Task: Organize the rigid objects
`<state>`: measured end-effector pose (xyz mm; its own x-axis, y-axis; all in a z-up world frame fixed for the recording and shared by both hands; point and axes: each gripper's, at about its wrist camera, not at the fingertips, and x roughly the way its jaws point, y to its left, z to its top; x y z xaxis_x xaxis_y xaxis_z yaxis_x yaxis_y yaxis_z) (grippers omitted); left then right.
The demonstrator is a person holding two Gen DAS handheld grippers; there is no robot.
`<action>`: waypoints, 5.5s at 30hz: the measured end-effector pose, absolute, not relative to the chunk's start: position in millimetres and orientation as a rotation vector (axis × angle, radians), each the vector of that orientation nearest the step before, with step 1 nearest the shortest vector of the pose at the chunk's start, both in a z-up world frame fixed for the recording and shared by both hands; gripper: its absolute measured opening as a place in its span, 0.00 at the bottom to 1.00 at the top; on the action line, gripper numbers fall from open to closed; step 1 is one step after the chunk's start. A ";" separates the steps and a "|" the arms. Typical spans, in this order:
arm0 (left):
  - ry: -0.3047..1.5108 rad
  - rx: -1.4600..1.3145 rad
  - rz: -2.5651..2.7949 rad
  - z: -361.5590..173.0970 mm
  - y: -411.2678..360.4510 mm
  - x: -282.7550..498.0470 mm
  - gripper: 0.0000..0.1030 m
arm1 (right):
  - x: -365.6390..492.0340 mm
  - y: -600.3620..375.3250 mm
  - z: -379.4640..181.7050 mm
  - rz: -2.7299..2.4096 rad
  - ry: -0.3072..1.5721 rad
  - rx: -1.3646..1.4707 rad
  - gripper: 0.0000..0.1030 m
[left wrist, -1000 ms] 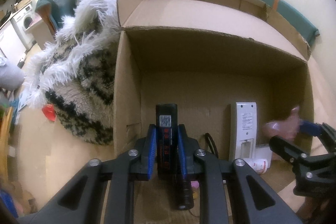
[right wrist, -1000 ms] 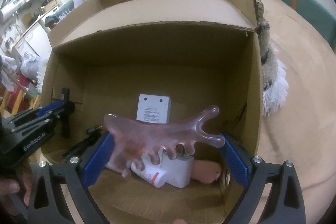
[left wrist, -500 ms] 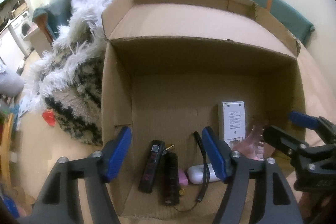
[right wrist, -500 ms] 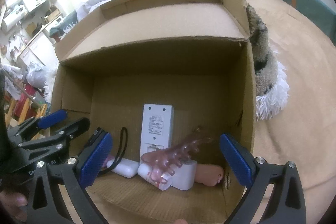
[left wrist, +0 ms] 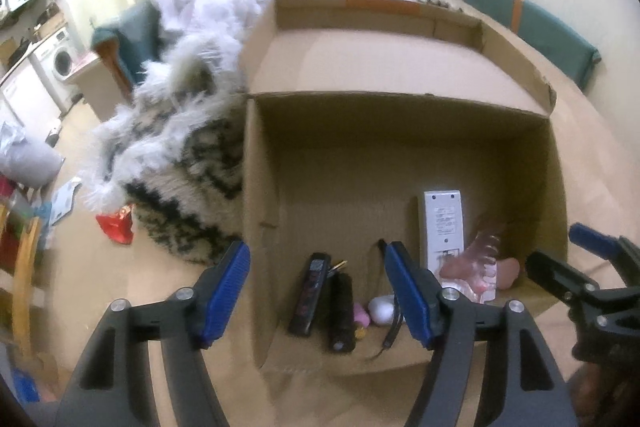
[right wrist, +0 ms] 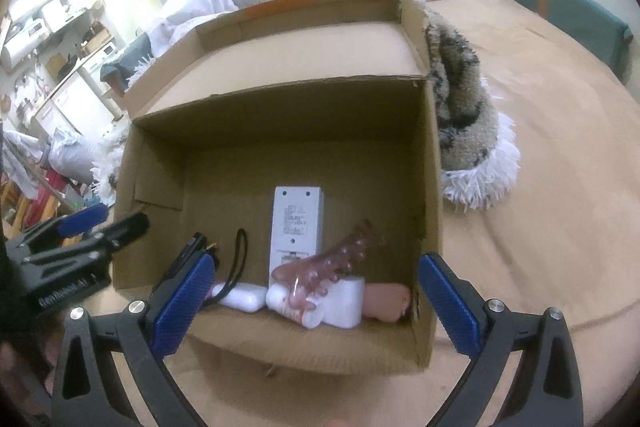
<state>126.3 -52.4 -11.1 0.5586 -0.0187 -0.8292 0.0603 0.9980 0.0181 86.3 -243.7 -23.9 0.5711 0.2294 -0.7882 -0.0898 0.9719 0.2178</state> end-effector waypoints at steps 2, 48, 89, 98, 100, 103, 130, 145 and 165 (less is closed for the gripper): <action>0.996 0.003 -0.017 -11.6 -39.5 116.7 0.65 | 76.7 -246.4 -24.7 0.186 0.954 0.181 1.00; 1.241 -0.140 -0.019 -79.2 -48.7 60.6 0.65 | 23.2 -214.9 -114.0 0.141 1.194 0.238 0.11; 1.197 -0.158 0.106 -79.4 -39.0 63.8 0.42 | 2.7 -251.6 -64.2 0.077 1.022 0.380 0.11; 1.055 -0.171 0.097 4.6 -2.5 58.5 0.42 | 11.5 -237.5 -11.3 0.134 0.900 0.282 0.11; 1.032 -0.173 0.087 14.3 -4.2 61.3 0.42 | 17.0 -235.6 0.3 0.146 0.874 0.264 0.11; 1.004 -0.154 0.075 16.3 -16.3 77.3 0.42 | 30.3 -236.6 15.9 0.209 0.842 0.294 0.11; 1.080 0.003 -0.011 -56.2 -75.3 159.8 0.42 | 119.7 -239.4 -59.1 0.205 1.042 0.268 0.11; 1.022 0.051 -0.017 -25.0 -81.6 134.5 0.64 | 105.5 -249.7 -35.4 0.217 0.956 0.340 0.81; 0.874 -0.029 -0.033 38.2 -16.7 32.3 0.64 | 12.0 -239.8 47.1 0.167 0.767 0.184 1.00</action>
<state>32.3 -16.7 38.2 0.6414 -0.0403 -0.7661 0.0169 0.9991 -0.0384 12.0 -239.8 47.1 0.7083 0.2164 -0.6719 -0.0826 0.9707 0.2256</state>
